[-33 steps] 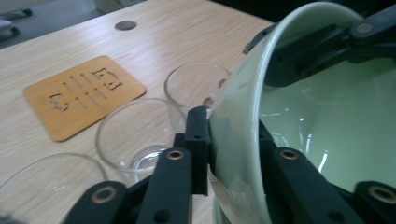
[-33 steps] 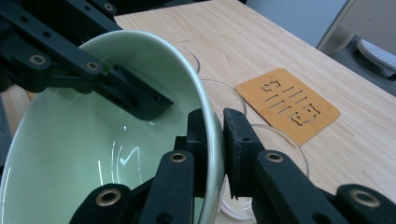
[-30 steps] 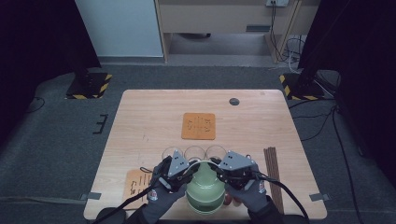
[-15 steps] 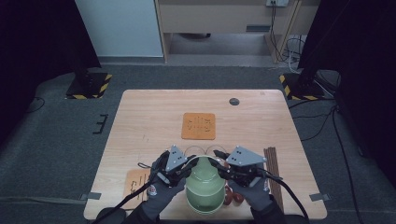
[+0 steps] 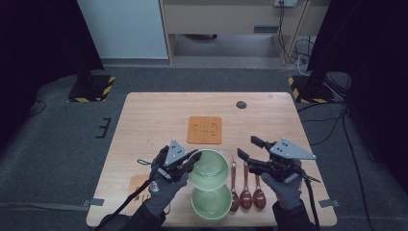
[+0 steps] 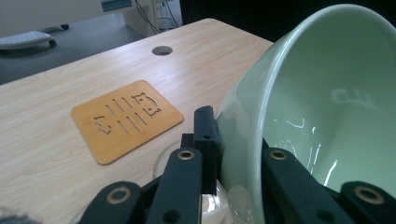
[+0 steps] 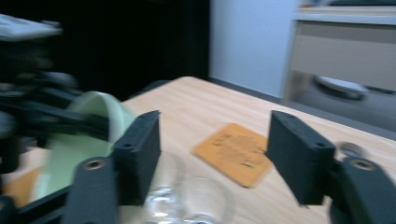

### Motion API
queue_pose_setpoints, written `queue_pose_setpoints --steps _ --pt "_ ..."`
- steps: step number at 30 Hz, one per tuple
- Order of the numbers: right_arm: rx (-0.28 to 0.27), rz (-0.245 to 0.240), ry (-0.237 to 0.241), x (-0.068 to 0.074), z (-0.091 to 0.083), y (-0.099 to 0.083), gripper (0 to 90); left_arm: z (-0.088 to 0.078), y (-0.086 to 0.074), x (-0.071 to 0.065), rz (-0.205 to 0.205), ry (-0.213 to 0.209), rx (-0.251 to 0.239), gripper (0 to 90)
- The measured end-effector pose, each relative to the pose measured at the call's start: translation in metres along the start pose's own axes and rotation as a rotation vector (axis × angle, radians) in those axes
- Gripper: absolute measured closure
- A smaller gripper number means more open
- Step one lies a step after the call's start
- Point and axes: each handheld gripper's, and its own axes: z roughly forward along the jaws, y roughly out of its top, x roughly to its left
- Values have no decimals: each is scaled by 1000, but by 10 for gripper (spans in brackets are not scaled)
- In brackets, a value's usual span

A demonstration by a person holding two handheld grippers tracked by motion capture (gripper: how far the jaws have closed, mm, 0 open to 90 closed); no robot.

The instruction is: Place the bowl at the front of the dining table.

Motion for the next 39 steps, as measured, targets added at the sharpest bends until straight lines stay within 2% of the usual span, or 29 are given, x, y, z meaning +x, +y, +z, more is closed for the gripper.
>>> queue_pose_setpoints --steps 3,7,10,12,20,23,27,33,39 --pt "33 42 -95 -22 -3 -8 287 -1 5 3 0 6 -9 822" --pt "89 120 -177 -48 -5 -25 272 -1 13 8 0 11 -27 822" --pt "138 118 -263 -63 -6 -39 254 0 20 12 3 19 -35 822" --pt "184 115 -339 -79 -7 -51 236 1 25 15 0 23 -44 822" --pt "293 172 -511 -126 -12 -94 210 11 39 28 -13 41 -54 822" --pt "322 186 -552 -138 -14 -107 198 16 43 35 -18 47 -52 822" --pt "335 217 -558 -147 -18 -115 187 21 46 42 -26 57 -49 822" --pt "357 225 -575 -159 -23 -126 174 32 54 54 -40 73 -47 822" --pt "422 218 -602 -167 -23 -142 169 44 60 65 -59 87 -38 822"
